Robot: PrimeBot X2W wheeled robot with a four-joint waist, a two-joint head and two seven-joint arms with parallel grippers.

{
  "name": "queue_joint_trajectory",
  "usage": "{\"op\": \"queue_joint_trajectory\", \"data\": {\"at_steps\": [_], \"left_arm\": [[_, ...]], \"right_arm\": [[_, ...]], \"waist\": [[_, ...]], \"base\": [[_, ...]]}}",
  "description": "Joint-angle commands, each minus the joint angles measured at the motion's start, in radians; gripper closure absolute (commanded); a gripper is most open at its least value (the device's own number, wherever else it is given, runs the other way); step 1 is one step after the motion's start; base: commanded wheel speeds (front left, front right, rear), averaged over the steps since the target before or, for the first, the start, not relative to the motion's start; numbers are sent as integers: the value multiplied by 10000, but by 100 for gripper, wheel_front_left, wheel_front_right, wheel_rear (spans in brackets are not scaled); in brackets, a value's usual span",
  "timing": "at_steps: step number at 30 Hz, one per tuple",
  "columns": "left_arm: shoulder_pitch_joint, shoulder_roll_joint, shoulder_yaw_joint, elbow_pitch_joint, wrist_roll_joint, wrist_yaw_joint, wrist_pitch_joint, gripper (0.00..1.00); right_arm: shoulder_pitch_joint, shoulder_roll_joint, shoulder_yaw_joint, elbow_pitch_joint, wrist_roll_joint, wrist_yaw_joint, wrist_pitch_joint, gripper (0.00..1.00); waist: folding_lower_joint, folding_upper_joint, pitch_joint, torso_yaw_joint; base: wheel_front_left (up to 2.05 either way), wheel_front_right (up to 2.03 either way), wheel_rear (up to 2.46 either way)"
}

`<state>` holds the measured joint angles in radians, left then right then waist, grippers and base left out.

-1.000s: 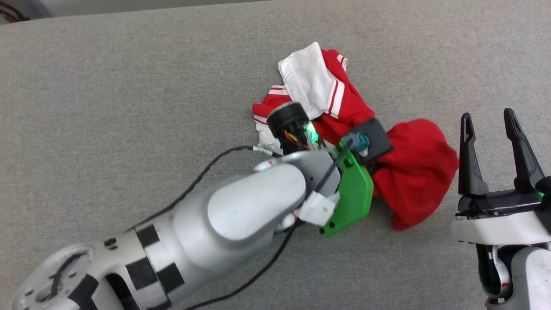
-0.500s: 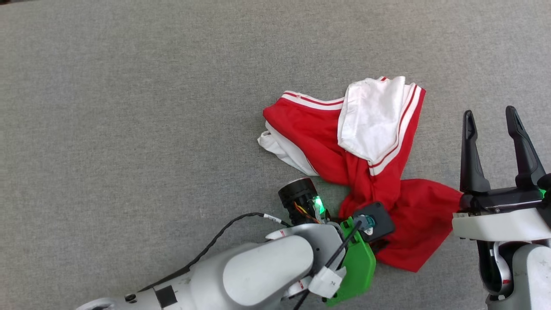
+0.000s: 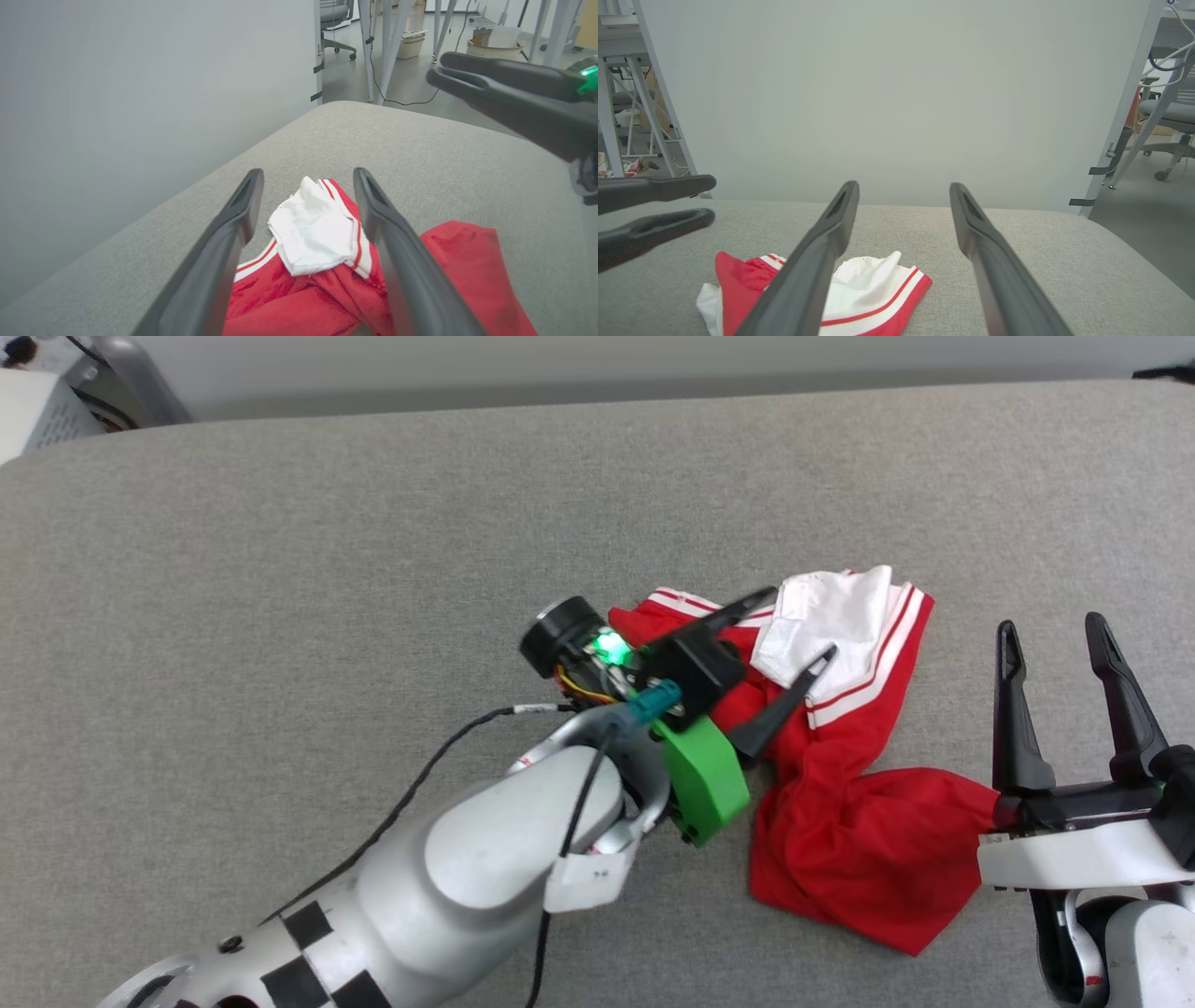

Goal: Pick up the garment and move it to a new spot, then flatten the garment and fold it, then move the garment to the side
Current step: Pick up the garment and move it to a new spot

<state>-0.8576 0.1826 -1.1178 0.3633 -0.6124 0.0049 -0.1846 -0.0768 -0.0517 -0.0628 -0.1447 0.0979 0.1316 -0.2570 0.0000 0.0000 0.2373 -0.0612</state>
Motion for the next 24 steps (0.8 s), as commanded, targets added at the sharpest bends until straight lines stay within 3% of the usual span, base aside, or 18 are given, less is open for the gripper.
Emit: {"op": "queue_joint_trajectory", "data": {"at_steps": [1,3,4,8,14,20,24], "left_arm": [[241,244,235,-36,37,290,-229,0],[506,556,679,-127,5,761,-484,0],[880,909,1174,-258,-26,1222,-653,0],[1664,1467,2102,-653,9,1922,-757,0],[3555,1991,4366,-1942,686,2796,-769,0],[5653,2093,6440,-2747,1365,2884,-770,0],[6885,1790,7443,-3114,1811,2523,-771,0]], "right_arm": [[171,14,24,34,-67,-9,-47,0],[267,14,68,50,-89,-9,-47,0],[367,14,92,67,-111,-9,-47,0],[544,14,138,83,-139,-9,-47,0],[808,14,275,116,-76,-9,-47,0],[1037,14,510,332,86,-9,-47,0],[1241,14,596,548,244,-9,-47,0]], "waist": [[0,0,-547,417],[0,0,-717,517],[0,0,-892,630],[0,0,-1146,822],[0,0,-1465,1124],[0,0,-1777,1212],[0,0,-1968,1240]], "base": [[0,0,0],[0,0,0],[0,0,0],[0,0,0],[0,0,0],[0,0,0],[0,0,0]]}}
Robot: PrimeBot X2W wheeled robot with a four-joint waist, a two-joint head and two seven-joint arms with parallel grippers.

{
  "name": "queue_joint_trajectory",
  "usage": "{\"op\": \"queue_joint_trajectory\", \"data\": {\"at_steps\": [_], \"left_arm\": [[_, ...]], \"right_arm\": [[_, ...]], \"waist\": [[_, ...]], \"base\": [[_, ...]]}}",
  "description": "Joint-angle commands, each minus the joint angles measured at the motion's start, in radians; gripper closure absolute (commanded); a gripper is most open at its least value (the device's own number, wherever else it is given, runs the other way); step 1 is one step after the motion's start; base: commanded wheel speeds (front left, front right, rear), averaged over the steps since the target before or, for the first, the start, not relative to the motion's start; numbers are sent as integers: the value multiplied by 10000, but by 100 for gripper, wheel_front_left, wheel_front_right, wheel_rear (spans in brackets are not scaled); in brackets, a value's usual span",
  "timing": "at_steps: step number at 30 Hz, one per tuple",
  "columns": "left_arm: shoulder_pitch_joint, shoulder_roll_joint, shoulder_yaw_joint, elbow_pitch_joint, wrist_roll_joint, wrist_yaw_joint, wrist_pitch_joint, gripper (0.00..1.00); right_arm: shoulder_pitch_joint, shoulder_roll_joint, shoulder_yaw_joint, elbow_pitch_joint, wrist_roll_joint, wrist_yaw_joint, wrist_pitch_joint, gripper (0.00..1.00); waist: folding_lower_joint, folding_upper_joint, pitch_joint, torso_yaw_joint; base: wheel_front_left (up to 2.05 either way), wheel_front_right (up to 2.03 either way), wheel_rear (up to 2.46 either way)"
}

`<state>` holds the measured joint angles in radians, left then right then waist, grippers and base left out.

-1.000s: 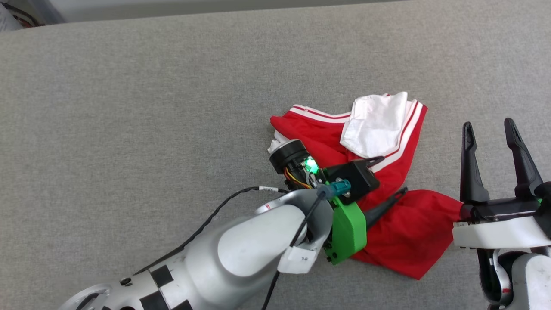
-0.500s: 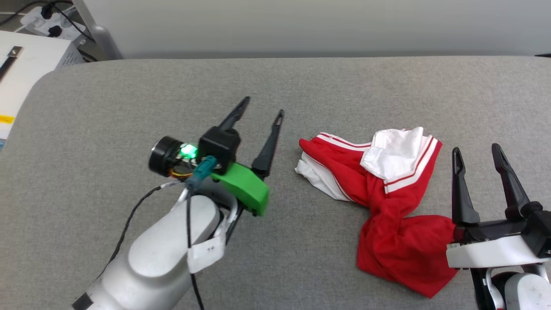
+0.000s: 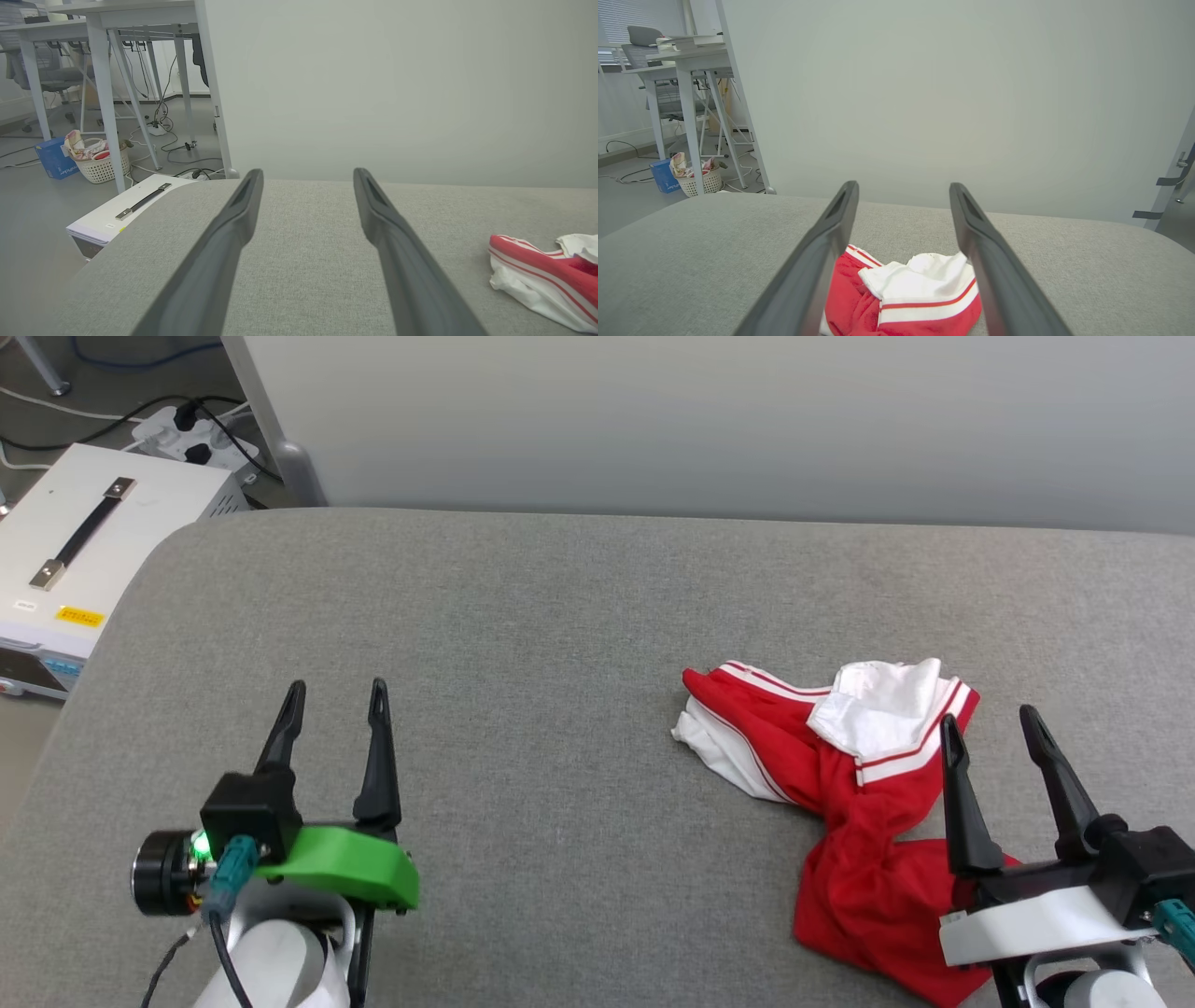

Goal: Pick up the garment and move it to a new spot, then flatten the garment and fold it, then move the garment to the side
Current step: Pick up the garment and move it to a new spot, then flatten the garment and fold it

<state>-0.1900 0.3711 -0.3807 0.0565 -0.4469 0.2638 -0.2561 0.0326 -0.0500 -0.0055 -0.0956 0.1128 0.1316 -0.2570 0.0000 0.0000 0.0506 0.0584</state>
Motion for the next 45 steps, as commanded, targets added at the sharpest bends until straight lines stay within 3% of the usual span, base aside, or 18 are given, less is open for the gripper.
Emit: {"op": "queue_joint_trajectory", "data": {"at_steps": [1,14,28,36,45], "left_arm": [[432,-186,243,-94,286,-156,-56,0],[2062,-1680,1784,211,1661,-1740,-56,0],[2126,-2529,2839,764,2600,-2791,-56,0],[247,-2162,2801,986,3043,-3604,-57,0],[-3236,-1356,1021,1989,2574,-3935,294,0]], "right_arm": [[197,-3,45,113,138,-9,-47,0],[705,-3,51,743,481,-9,-47,0],[777,-3,10,1006,543,-9,-47,0],[393,-3,30,798,448,-9,-47,0],[-52,-3,170,628,364,-9,-47,0]], "waist": [[0,0,-143,54],[0,0,-352,62],[0,0,-338,46],[0,0,-24,-63],[0,0,572,-533]], "base": [[0,0,0],[0,0,0],[0,0,0],[0,0,0],[0,0,0]]}}
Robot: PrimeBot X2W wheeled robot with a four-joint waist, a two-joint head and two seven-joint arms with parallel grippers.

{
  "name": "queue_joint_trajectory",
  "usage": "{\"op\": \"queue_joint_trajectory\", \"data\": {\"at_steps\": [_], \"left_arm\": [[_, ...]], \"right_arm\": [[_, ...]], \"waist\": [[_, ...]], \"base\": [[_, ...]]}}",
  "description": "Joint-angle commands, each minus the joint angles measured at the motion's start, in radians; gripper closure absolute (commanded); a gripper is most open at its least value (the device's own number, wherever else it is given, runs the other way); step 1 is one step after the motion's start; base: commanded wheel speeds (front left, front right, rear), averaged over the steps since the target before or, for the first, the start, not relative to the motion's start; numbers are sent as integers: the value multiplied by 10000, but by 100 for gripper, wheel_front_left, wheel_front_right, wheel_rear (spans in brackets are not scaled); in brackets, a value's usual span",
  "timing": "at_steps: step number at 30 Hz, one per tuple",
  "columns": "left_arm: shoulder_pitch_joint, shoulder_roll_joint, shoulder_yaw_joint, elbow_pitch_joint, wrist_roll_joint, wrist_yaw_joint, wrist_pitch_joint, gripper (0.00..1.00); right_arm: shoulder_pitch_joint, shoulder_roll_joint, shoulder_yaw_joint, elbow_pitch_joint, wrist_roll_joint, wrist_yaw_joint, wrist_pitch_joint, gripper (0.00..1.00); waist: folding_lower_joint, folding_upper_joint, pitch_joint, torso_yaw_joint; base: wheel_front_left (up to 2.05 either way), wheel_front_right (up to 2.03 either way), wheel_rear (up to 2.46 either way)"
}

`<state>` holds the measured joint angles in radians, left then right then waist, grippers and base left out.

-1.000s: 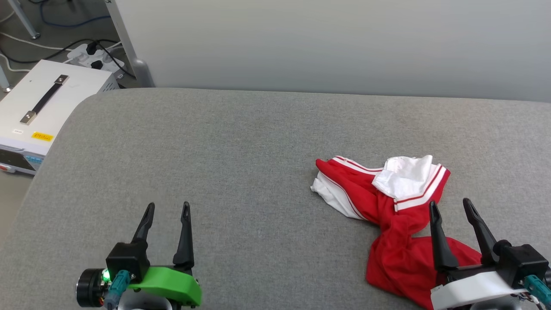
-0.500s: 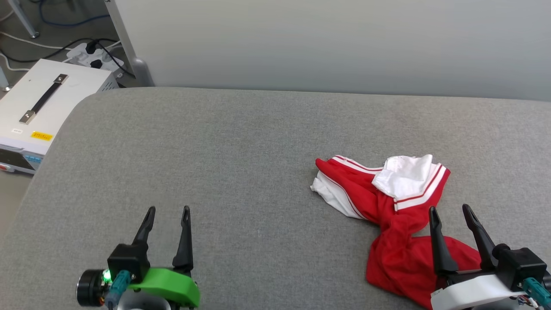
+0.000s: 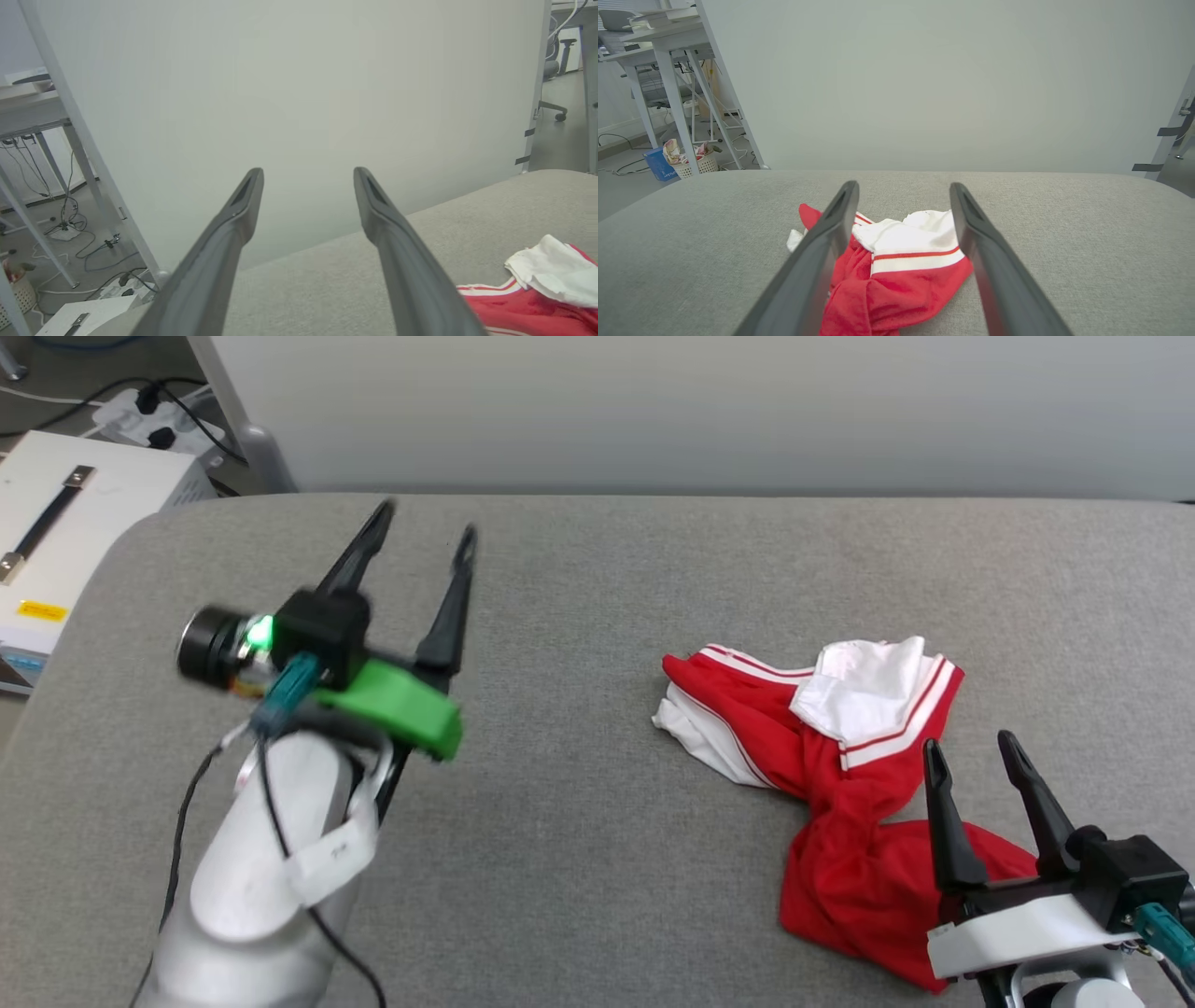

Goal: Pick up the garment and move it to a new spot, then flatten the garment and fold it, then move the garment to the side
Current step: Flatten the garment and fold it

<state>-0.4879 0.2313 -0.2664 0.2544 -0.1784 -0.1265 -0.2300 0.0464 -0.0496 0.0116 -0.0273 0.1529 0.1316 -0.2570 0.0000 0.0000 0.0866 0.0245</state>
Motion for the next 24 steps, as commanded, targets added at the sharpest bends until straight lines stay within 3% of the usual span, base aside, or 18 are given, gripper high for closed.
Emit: {"op": "queue_joint_trajectory", "data": {"at_steps": [1,5,19,24], "left_arm": [[-595,130,-487,62,-301,-35,179,0],[-2069,542,-2123,306,-1423,-39,1225,0],[-5354,1563,-7816,840,-5703,-41,7282,0],[-5927,1965,-9329,700,-6505,-41,8271,0]], "right_arm": [[-232,-7,-5,-77,-38,-9,-47,0],[-429,-7,-36,-170,-30,-9,-47,0],[-1086,-7,16,-328,128,-9,-47,0],[-1389,-7,70,-409,246,-9,-47,0]], "waist": [[0,0,278,-244],[0,0,614,-455],[0,0,1720,-1395],[0,0,2327,-1786]], "base": [[0,0,0],[0,0,0],[0,0,0],[0,0,0]]}}
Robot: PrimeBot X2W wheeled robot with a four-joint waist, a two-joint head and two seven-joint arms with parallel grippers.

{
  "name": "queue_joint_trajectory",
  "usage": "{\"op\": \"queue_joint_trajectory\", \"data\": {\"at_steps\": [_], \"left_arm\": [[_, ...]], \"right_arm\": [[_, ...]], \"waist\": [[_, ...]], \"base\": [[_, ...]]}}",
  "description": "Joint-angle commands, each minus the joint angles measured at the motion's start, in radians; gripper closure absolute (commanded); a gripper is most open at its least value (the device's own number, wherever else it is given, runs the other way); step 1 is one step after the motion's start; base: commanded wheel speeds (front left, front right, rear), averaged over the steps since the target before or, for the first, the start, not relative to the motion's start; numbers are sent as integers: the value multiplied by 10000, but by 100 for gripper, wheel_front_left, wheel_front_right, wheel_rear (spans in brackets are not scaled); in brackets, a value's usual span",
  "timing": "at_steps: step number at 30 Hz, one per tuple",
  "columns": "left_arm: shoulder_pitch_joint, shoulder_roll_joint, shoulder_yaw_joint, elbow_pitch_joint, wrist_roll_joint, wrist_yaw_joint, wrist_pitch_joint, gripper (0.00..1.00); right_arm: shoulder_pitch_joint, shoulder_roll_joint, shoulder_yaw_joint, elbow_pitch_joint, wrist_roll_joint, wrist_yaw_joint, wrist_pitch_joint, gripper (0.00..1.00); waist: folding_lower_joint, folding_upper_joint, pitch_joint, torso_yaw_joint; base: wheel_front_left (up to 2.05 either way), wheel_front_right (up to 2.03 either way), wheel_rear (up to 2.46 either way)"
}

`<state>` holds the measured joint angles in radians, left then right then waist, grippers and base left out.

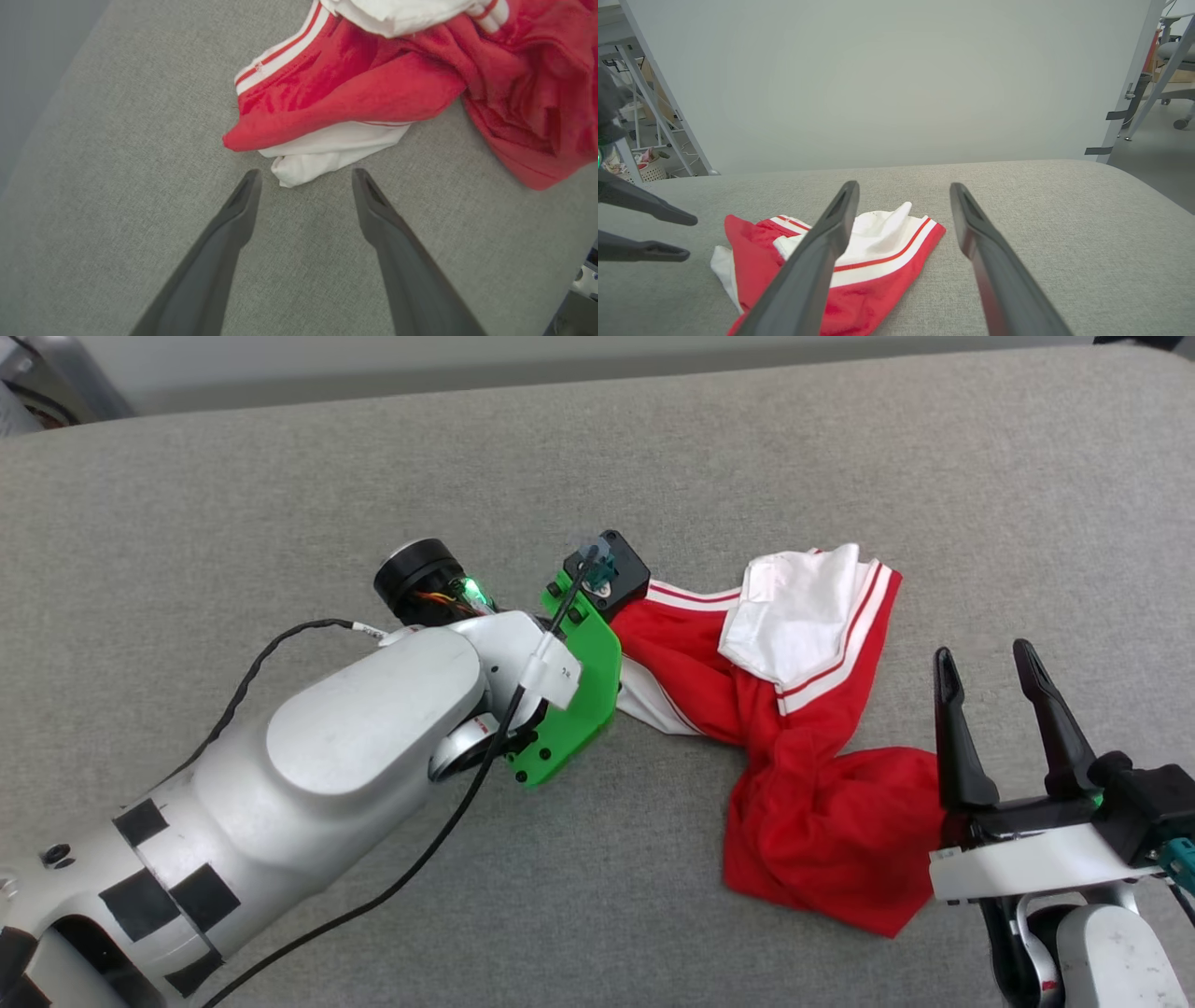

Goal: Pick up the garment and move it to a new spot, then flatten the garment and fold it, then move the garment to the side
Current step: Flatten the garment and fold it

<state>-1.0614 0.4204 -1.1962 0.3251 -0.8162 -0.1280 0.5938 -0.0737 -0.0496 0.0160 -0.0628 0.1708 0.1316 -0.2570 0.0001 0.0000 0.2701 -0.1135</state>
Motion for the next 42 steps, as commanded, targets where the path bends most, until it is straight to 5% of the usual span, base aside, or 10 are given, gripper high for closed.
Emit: {"op": "queue_joint_trajectory", "data": {"at_steps": [1,15,16,17,27,32,42], "left_arm": [[-281,132,-238,19,-256,-26,128,0],[-261,417,-834,541,-511,-26,1220,0],[-188,456,-835,455,-470,-26,1262,63],[-116,494,-836,372,-454,-26,1250,100],[84,1022,-495,-171,-1381,-26,-1164,100],[548,1912,102,-535,-1816,103,-2107,100],[2536,4019,874,-1300,-3190,1118,-2948,100]], "right_arm": [[-273,-7,49,-73,90,-9,-47,0],[-983,-7,122,-145,366,-9,-47,0],[-982,-7,112,-144,369,-9,-47,0],[-971,-7,88,-130,361,-9,-47,0],[-608,-7,-89,-18,80,-9,-48,0],[-358,-7,-116,13,-47,-9,-48,0],[30,-7,-245,12,-191,-9,-48,0]], "waist": [[-1,0,632,-485],[-1,0,1942,-1148],[-1,0,1940,-1142],[-1,0,1911,-1113],[-1,0,876,-256],[-1,0,357,241],[-1,0,-151,806]], "base": [[0,0,0],[0,0,0],[0,0,0],[0,0,0],[0,0,0],[0,0,0],[0,0,0]]}}
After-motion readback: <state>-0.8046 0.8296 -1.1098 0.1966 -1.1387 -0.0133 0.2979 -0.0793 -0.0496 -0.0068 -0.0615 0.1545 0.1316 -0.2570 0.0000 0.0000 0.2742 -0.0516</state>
